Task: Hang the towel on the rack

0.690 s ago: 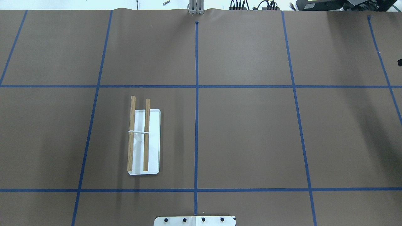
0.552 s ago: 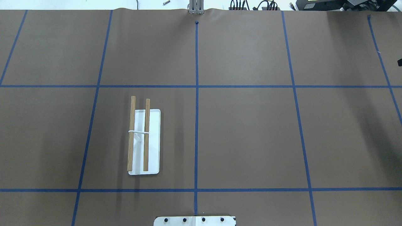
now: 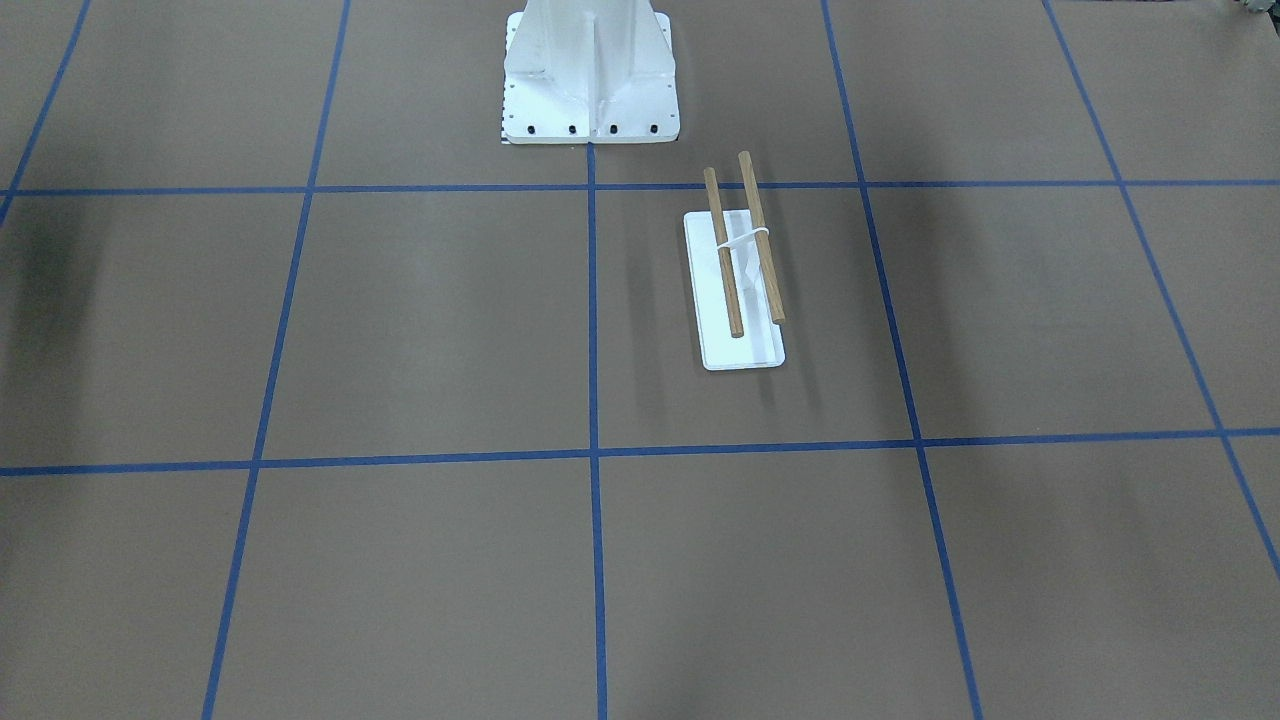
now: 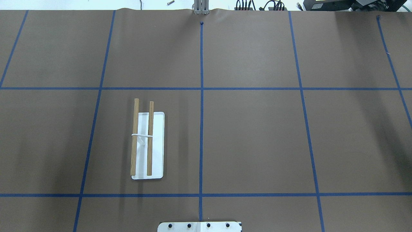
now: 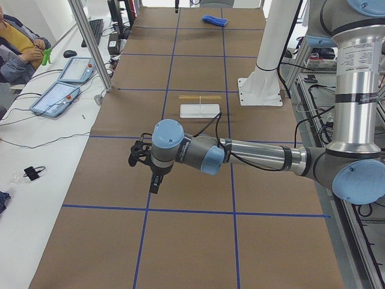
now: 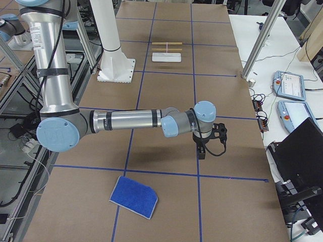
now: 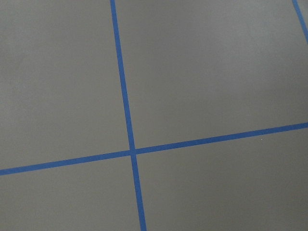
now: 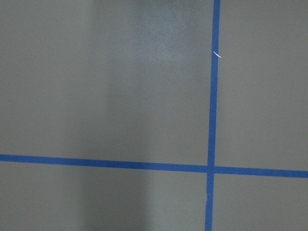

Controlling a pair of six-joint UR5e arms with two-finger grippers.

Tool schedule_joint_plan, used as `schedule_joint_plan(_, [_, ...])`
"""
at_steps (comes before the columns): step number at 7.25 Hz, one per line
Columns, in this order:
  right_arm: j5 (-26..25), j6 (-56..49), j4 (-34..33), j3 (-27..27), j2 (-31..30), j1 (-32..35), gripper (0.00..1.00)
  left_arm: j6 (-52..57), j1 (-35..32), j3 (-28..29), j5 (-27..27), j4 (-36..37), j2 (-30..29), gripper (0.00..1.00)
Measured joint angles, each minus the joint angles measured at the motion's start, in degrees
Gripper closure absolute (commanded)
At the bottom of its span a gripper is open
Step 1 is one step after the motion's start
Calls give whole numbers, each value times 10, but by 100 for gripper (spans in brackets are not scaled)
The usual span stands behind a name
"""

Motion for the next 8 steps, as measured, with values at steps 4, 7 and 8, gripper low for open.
schedule_joint_plan(4, [24,-41,2,-37,-81,19,0,-6,1,14,2,-35,0,2])
schedule_joint_plan(7, [41,-85,15,-115,-92,44,0,-7,1,11,2,-37,-3,2])
schedule_joint_plan(8, [39,-93,17,-127,-98,51,0,-7,1,9,2,-38,-4,2])
